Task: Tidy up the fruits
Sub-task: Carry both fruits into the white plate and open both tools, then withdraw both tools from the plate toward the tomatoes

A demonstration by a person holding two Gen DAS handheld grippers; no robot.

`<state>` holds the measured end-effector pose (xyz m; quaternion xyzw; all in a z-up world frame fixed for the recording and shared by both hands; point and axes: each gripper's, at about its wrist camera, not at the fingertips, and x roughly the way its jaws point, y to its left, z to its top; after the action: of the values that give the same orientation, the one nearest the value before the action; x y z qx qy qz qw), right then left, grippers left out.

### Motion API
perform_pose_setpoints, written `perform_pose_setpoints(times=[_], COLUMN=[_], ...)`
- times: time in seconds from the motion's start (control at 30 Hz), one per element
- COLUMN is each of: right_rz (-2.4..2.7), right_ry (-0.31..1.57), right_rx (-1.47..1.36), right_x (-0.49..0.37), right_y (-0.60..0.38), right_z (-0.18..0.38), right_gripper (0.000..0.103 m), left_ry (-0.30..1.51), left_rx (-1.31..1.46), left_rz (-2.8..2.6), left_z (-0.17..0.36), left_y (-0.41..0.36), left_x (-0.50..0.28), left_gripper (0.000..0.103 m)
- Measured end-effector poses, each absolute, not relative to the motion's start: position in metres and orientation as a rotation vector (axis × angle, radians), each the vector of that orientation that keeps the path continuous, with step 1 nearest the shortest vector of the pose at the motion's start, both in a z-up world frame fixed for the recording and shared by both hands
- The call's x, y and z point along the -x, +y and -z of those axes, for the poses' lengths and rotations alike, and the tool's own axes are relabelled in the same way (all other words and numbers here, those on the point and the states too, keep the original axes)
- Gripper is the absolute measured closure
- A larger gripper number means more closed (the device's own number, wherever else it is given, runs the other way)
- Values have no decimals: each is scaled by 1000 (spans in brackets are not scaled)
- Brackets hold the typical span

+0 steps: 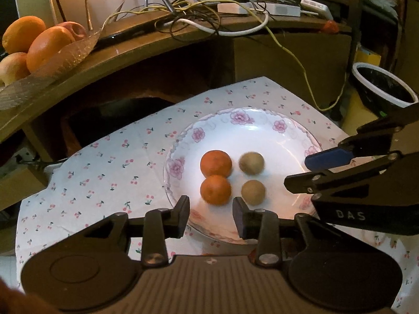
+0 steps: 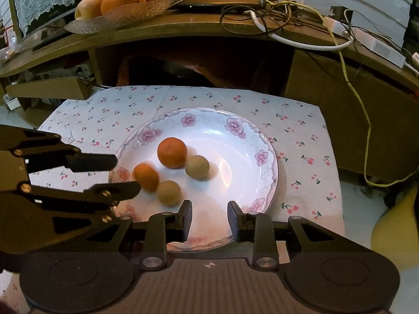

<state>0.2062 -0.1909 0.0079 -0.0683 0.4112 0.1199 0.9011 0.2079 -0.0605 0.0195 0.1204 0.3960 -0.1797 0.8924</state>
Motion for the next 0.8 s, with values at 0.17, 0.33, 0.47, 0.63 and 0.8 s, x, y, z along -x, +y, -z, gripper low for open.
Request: perform_pose_setpoints(times=[0.17, 0.33, 0.47, 0.63, 0.8], right_rz=[-250, -256, -276, -296, -323], right_ry=[839, 844, 850, 877, 888], right_rx=[131, 110, 110, 113, 89], right_x=[-202, -195, -186, -173, -160], right_y=[-196, -203, -206, -209, -214], right_z=[-14, -20, -21, -17, -15], right_gripper=[69, 65, 61, 52, 46], left_ry=[806, 800, 793, 828, 860], left_rx=[-265, -279, -307, -305, -300], left_rz=[377, 385, 400, 403, 416], left_z=[-25, -31, -32, -27, -20], left_y=[-57, -52, -44, -26, -15], left_x=[-202, -192, -181, -169, -158], left_gripper=[57, 56, 54, 52, 52])
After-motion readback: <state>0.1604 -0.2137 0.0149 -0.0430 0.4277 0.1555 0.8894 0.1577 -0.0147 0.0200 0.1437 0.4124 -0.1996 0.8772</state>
